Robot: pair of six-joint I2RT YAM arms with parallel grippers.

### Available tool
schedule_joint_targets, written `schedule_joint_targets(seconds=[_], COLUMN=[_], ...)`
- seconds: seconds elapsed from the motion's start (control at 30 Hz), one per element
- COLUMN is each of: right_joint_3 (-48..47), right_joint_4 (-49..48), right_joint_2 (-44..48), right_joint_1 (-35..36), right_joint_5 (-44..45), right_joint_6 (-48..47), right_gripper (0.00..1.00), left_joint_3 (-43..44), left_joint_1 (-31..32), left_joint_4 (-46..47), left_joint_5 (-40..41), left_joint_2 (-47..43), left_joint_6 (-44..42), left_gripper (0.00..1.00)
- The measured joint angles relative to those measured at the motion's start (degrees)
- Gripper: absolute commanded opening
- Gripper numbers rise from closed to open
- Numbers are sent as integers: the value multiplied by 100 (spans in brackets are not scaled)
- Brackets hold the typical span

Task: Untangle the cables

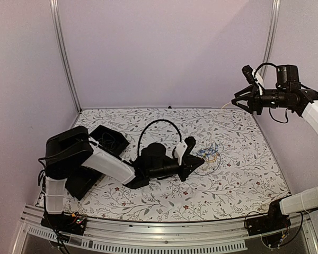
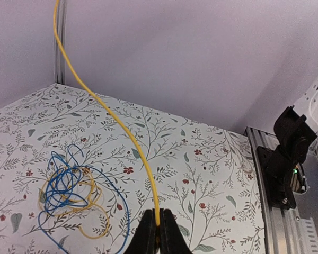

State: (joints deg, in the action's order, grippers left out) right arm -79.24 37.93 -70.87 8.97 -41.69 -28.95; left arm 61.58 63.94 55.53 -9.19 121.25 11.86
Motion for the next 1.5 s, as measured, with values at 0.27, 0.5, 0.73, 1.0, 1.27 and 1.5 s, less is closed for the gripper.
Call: schedule_joint_targets(seconds=[0.27,0.5,0.73,1.0,1.27,1.5], right_joint_3=[1161,1991,2157,2159,2157,2157], right_joint_4=[-568,-1191,-861,-455,-195,-122], right_joint_2=[0,-195,-1005,-1086,-1357,-1419], right_joint_1=[-22,-52,-52,-48,-24,79], right_joint_5=[-17,-387,-896,-1327,-1360,-1281], right_joint_6=[35,-114,-728,-1259,-1499,-1589], right_gripper=[57,62,65,66,66,66], left_joint_3=[-44,-57,-361,-363,-166,210], left_joint_1=[-315,-844,-1611,-2430,-3071,-3674], left_joint_4=[-1593,-3613,-5313,-6981,-8660,-9698], left_joint_5=[332,457,994,1626,2065,1886], left_joint_2=[-1906,-3036,-4476,-5471,-5923,-6065], left_joint_6=[-136,79,337,577,931,1552], left_gripper=[0,0,0,0,2,0])
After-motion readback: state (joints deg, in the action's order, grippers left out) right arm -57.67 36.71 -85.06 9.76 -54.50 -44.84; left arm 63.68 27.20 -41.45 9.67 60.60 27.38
